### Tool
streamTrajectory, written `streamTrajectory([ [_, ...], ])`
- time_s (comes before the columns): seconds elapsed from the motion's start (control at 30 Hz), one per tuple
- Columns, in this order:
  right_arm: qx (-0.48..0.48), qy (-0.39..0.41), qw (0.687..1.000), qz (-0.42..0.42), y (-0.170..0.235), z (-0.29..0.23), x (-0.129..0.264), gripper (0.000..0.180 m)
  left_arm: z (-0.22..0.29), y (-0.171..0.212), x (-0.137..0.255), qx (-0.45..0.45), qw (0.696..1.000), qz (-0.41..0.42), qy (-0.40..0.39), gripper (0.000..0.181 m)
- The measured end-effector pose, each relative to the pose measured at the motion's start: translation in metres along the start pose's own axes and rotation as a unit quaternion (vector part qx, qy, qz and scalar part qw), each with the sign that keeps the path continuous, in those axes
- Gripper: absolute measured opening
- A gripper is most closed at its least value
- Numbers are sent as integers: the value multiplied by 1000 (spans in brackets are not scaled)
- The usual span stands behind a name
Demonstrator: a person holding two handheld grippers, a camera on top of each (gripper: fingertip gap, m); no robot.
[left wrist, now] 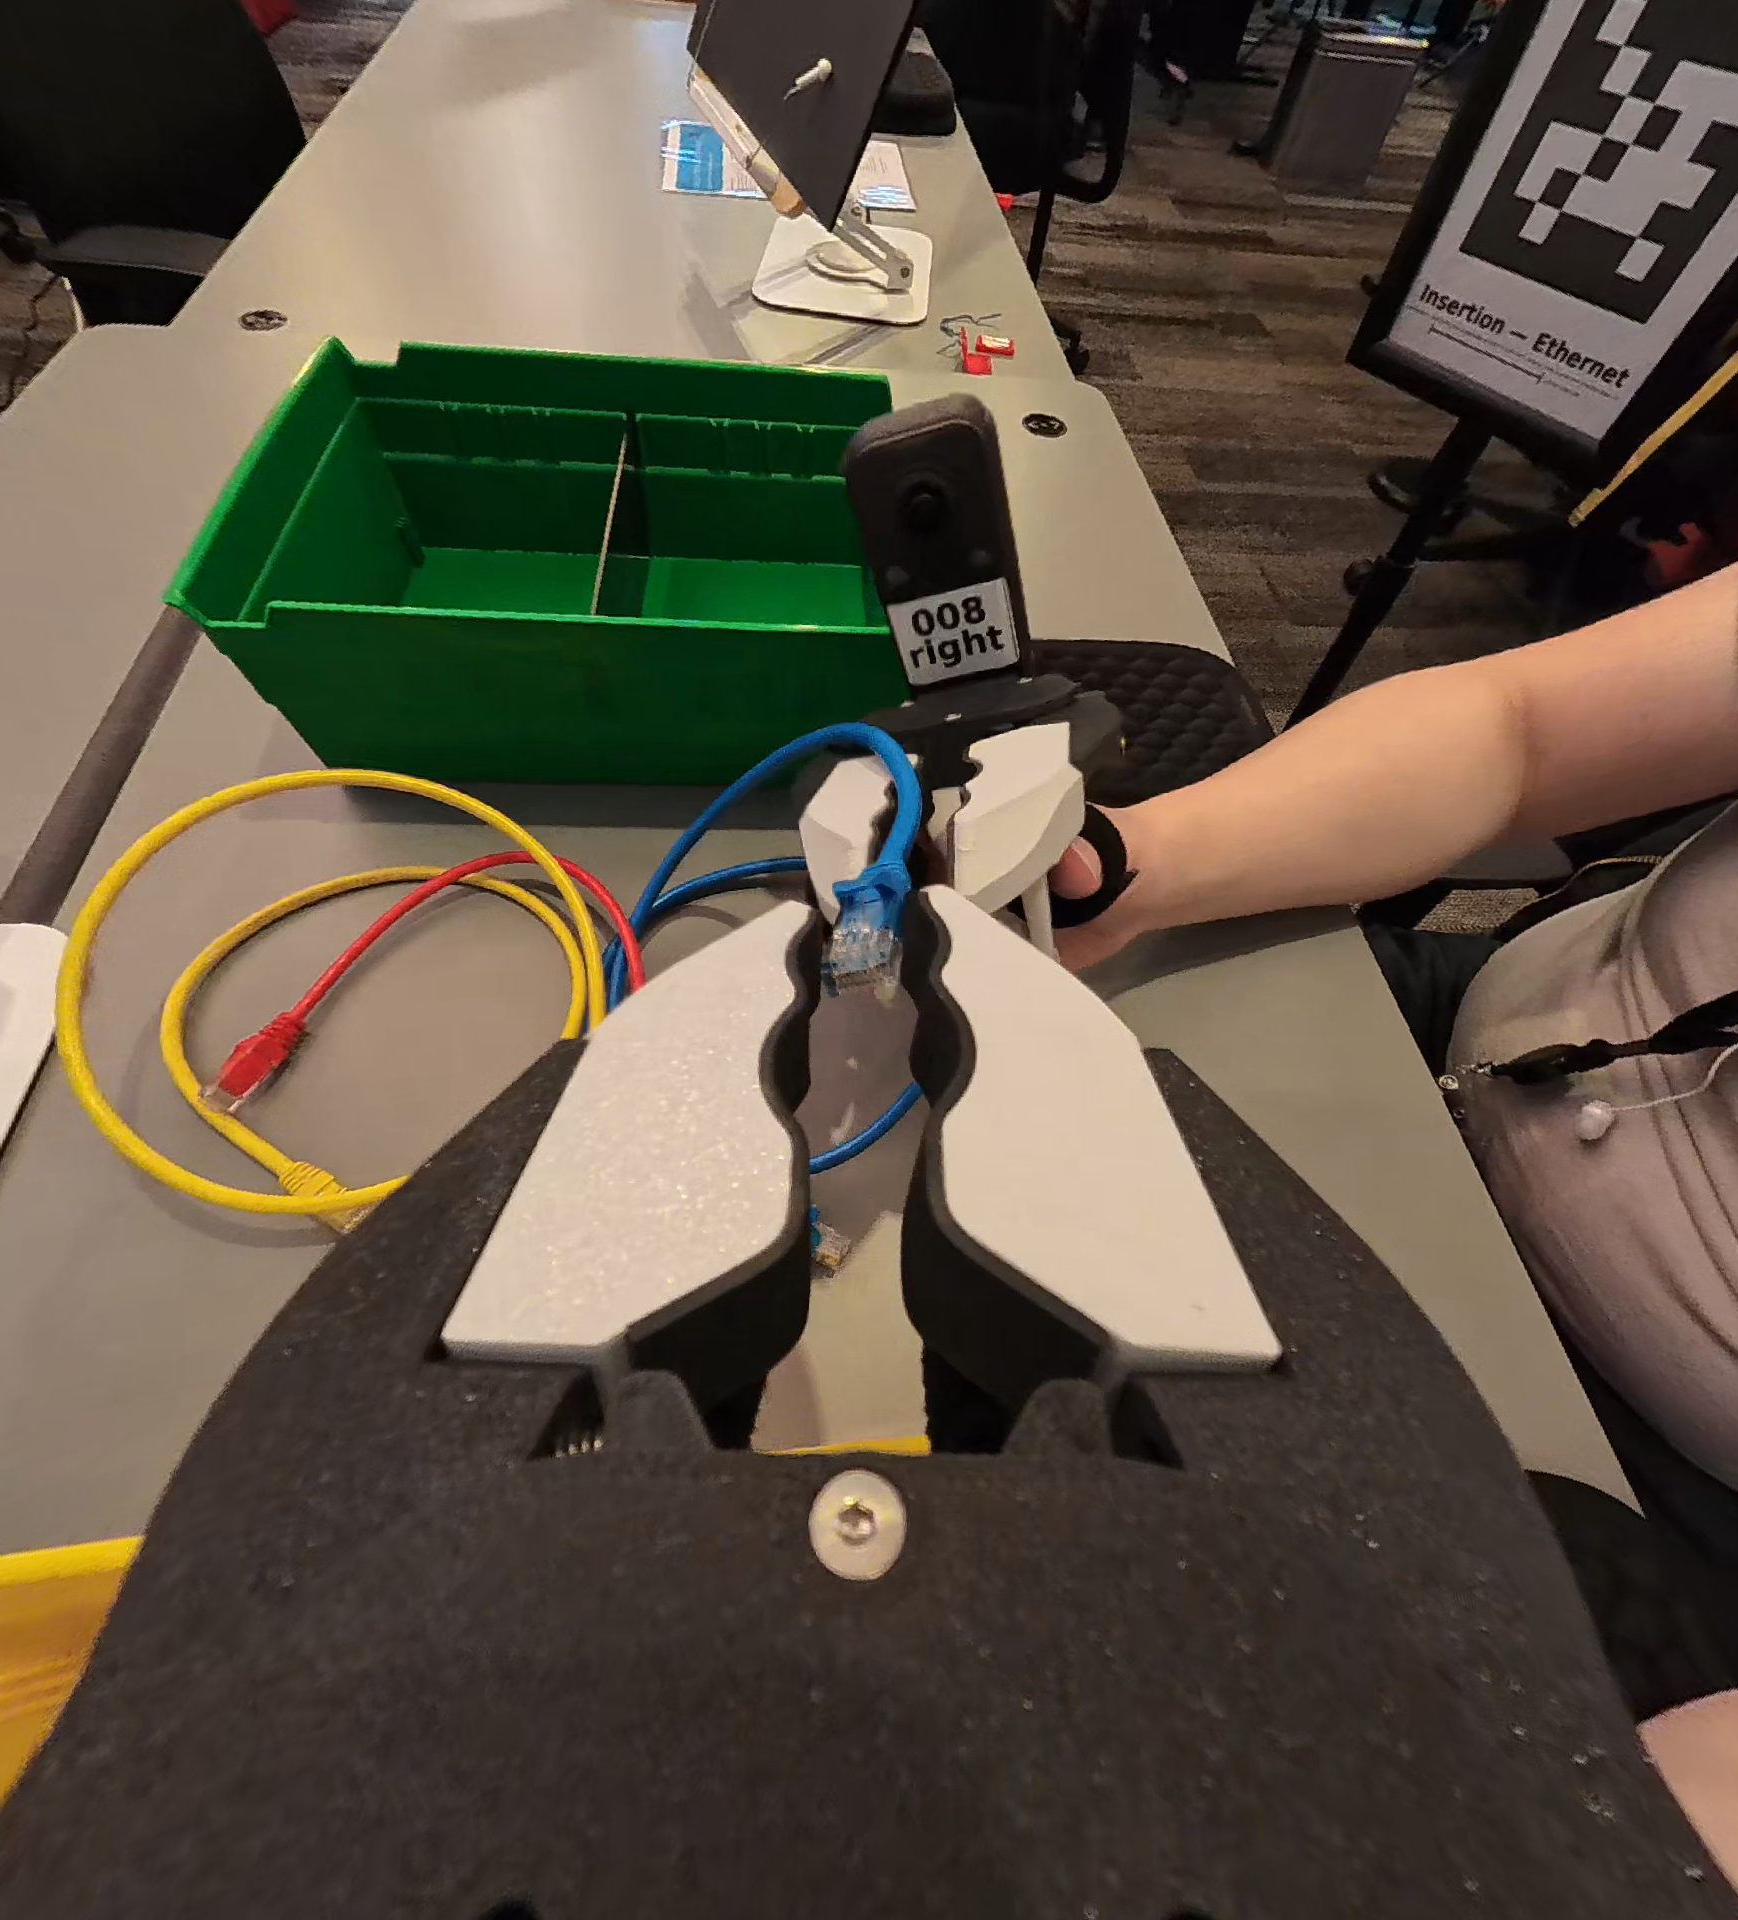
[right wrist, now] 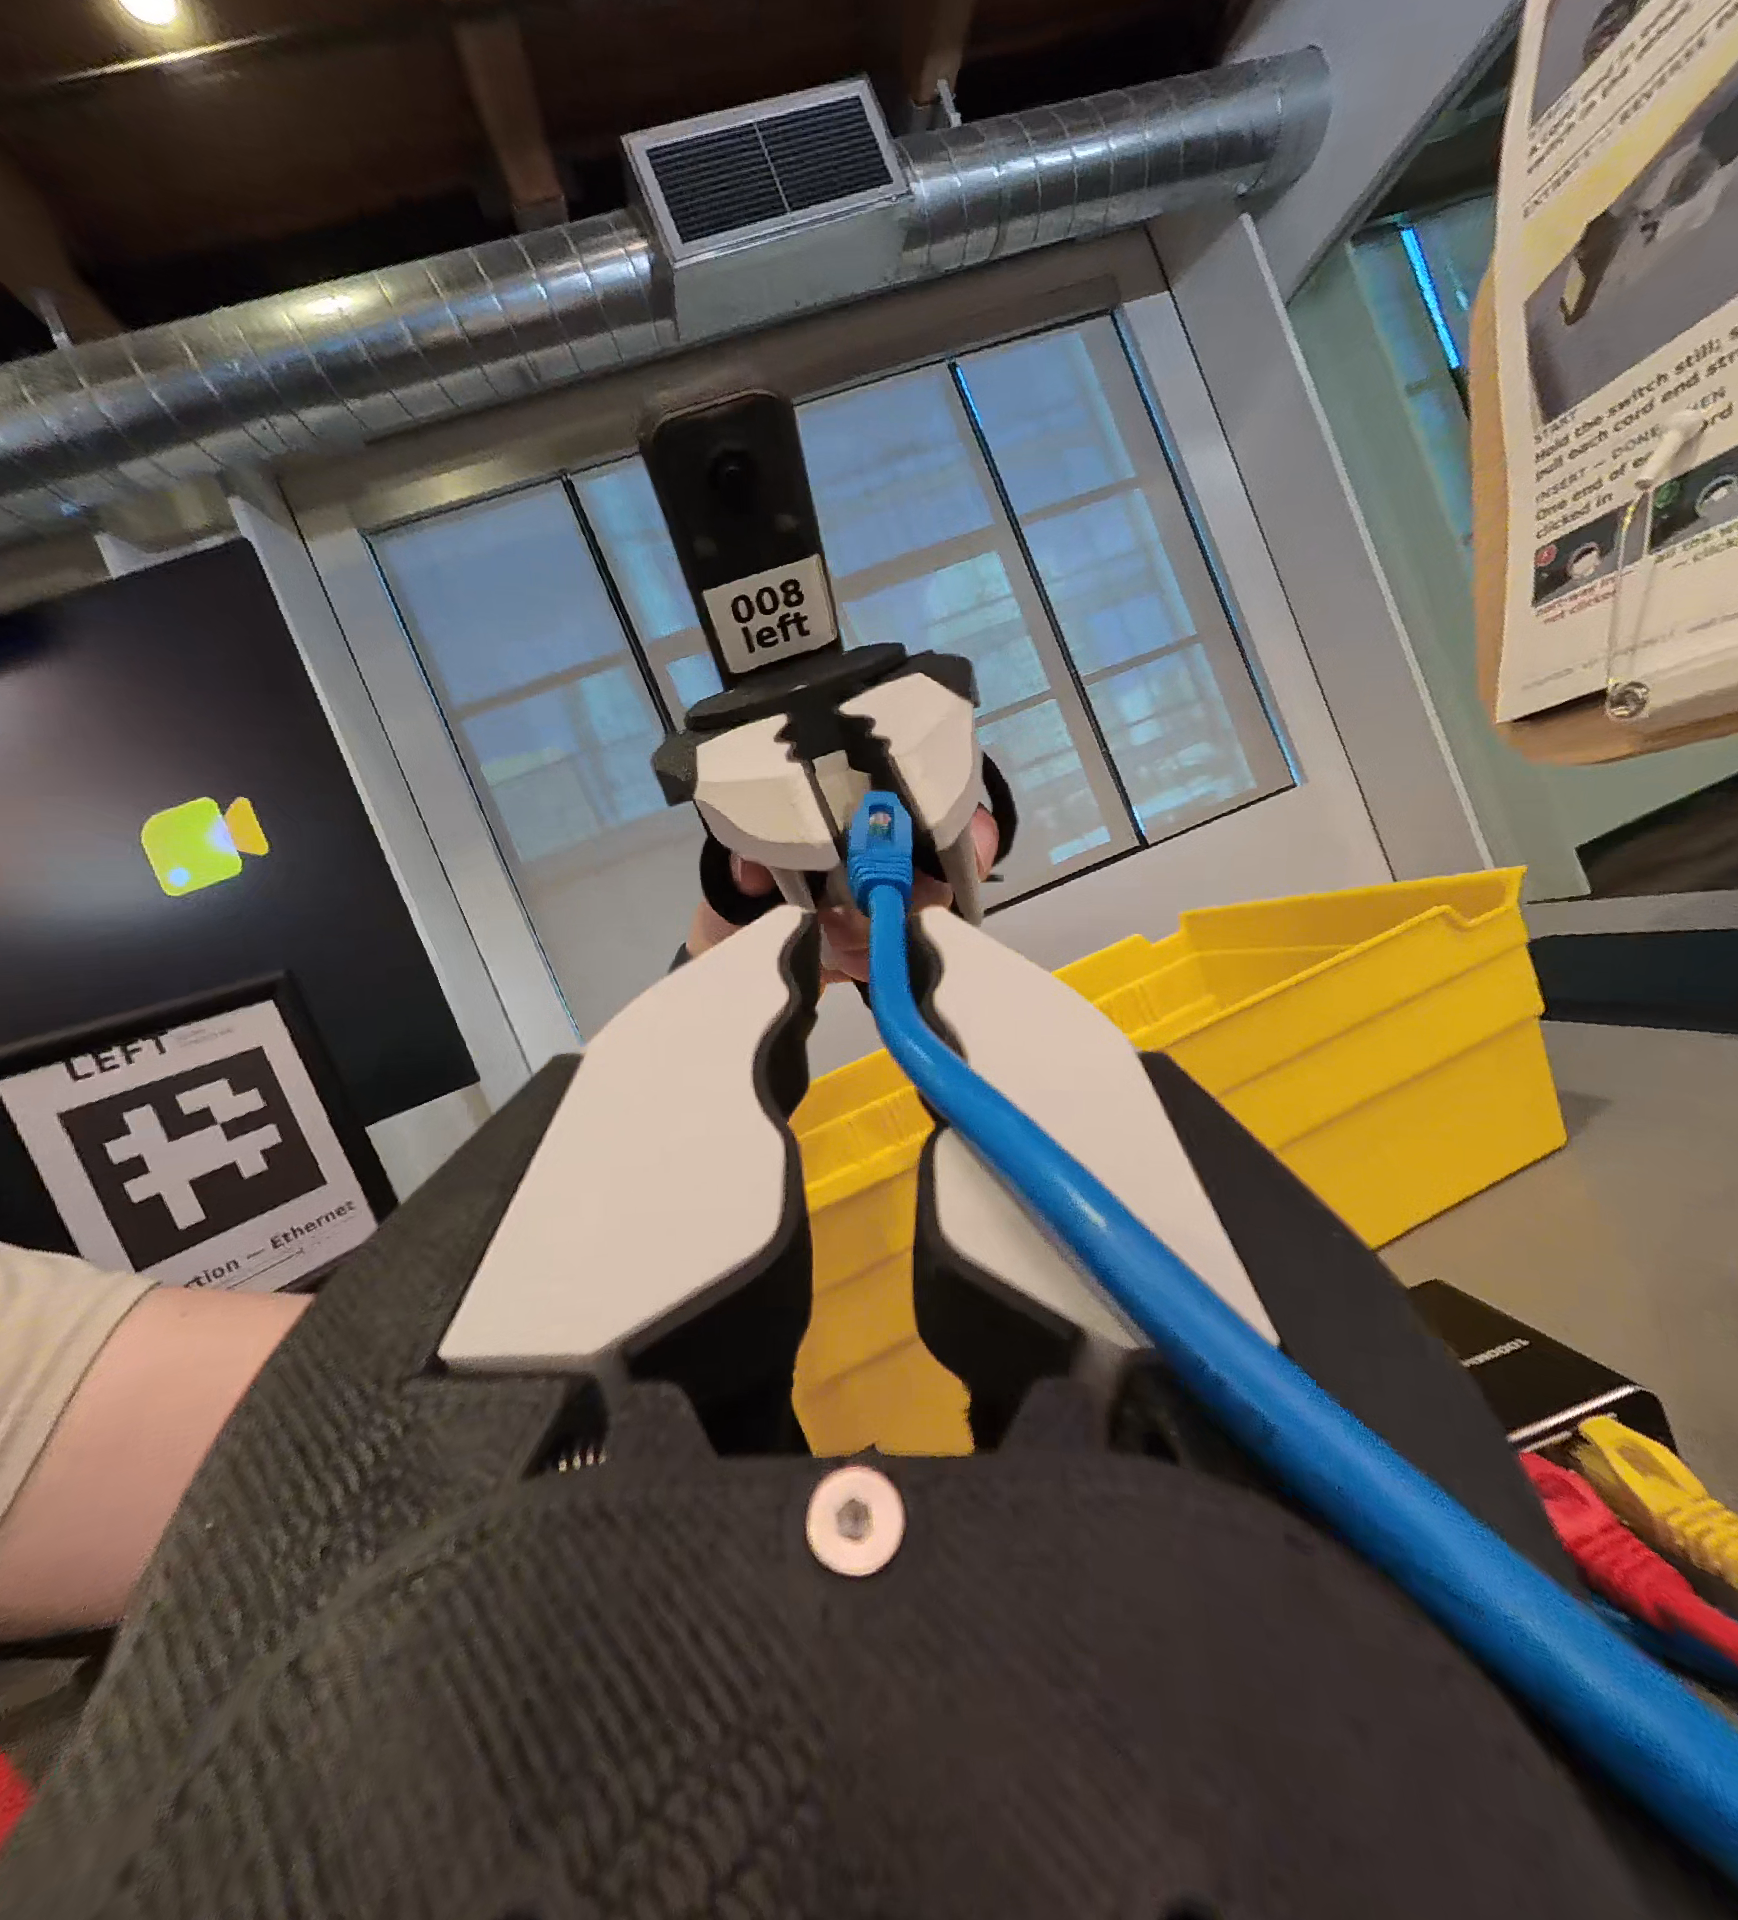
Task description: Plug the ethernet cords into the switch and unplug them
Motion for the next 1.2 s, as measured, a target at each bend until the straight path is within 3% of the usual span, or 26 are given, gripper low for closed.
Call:
streamTrajectory([
  [0.4, -34, -11, 999, 14, 1, 0, 3, 14, 5, 0, 0, -18, 1000, -10, 3, 13],
  [1.2, 37, -1, 999, -13, -5, -4, 8, 11, 7, 3, -7, -17, 999, -32, 19, 13],
])
Point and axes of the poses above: each gripper's, where its closed fingertips meet, x back along the fingers, y out of its underside, z = x × y across the jaws, the point moved 8 cm from there along x, back along the fingers, and after that the axes turned 6 degrees about z, right-handed, at the moved point
